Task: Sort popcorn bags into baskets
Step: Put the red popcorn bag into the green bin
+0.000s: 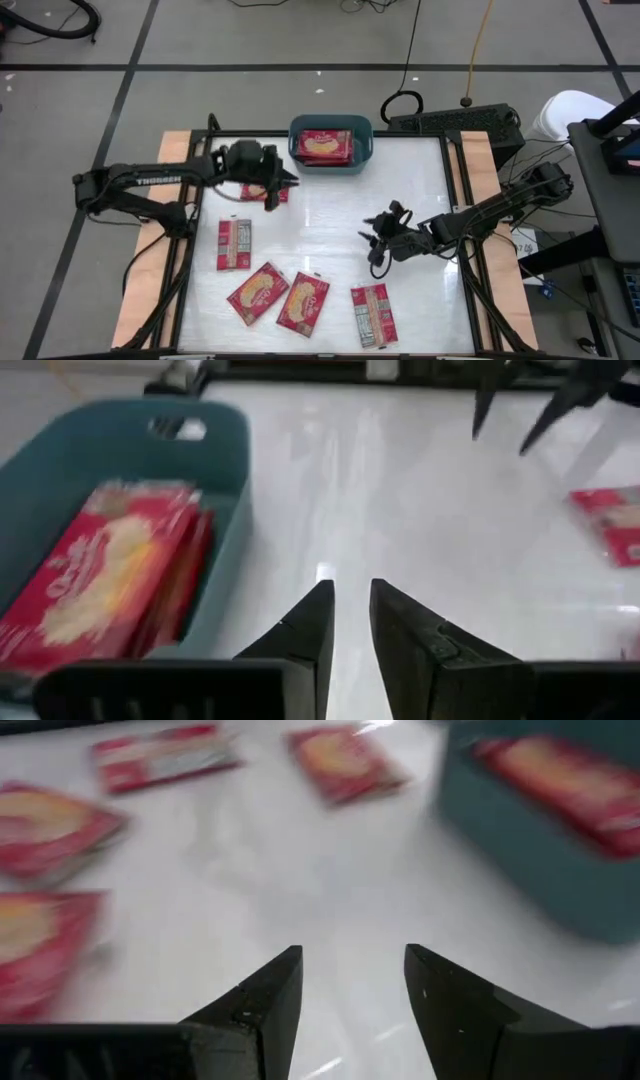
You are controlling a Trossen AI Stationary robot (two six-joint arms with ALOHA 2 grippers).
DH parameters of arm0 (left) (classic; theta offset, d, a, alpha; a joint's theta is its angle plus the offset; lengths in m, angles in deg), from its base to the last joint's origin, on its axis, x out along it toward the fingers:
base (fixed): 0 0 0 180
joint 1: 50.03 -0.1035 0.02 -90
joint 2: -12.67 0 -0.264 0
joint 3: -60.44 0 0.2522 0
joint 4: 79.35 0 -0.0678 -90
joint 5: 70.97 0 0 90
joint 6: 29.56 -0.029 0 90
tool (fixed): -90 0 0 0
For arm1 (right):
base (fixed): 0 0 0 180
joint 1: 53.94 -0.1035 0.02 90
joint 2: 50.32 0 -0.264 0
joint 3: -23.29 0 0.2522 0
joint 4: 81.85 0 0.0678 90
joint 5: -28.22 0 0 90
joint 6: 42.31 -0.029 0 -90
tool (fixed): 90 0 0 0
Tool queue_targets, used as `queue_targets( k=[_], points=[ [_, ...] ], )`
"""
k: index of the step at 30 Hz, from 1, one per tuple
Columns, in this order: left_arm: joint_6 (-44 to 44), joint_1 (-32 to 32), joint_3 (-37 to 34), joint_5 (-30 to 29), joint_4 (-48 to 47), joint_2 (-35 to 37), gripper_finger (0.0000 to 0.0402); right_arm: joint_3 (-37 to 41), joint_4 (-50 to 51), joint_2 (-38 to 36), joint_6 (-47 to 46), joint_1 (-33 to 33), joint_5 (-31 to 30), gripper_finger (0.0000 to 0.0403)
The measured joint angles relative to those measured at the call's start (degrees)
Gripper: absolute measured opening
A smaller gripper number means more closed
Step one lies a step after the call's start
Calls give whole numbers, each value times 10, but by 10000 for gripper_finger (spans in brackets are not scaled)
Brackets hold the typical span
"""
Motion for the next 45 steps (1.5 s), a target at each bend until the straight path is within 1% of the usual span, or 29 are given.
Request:
queue_targets(
  k=[4, 6, 8, 12, 16, 18, 20, 22, 24, 28, 32, 36, 41, 43, 45],
  points=[
    [16, 54, -67, -3, 92, 13, 72, 0, -31, 0, -41, -13, 115, 169],
    [24, 73, -94, -4, 124, 12, 72, 0, -65, 0, -52, -30, 158, 169],
    [30, 90, -112, -6, 148, 11, 72, 0, -92, 0, -64, -51, 188, 169],
    [43, 118, -138, -33, 169, 10, 72, -1, -100, 18, -127, -95, 218, 169],
    [43, 136, -140, -49, 174, 10, 72, -1, -101, 60, -199, -127, 232, 160],
    [42, 143, -140, -49, 176, 10, 72, -1, -114, 87, -230, -137, 255, 148],
    [42, 147, -140, -50, 187, 10, 72, -1, -143, 113, -240, -146, 278, 132],
    [42, 150, -140, -50, 198, 10, 72, -1, -175, 136, -240, -152, 285, 112],
    [42, 151, -140, -50, 209, 10, 72, -1, -183, 157, -242, -154, 295, 90],
    [41, 152, -140, -50, 226, 10, 72, -1, -172, 190, -247, -145, 295, 42],
    [39, 152, -140, -50, 240, 10, 72, -1, -161, 210, -214, -117, 281, 6],
    [32, 152, -140, -50, 243, 10, 72, -3, -134, 216, -142, -74, 232, 8],
    [30, 152, -140, -50, 245, 10, 72, 0, -129, 206, -6, -4, 156, 8],
    [30, 152, -140, -50, 245, 10, 72, 0, -134, 197, 30, 22, 139, 5],
    [30, 152, -140, -49, 241, 10, 72, 0, -144, 182, 58, 39, 136, 3]
  ],
)
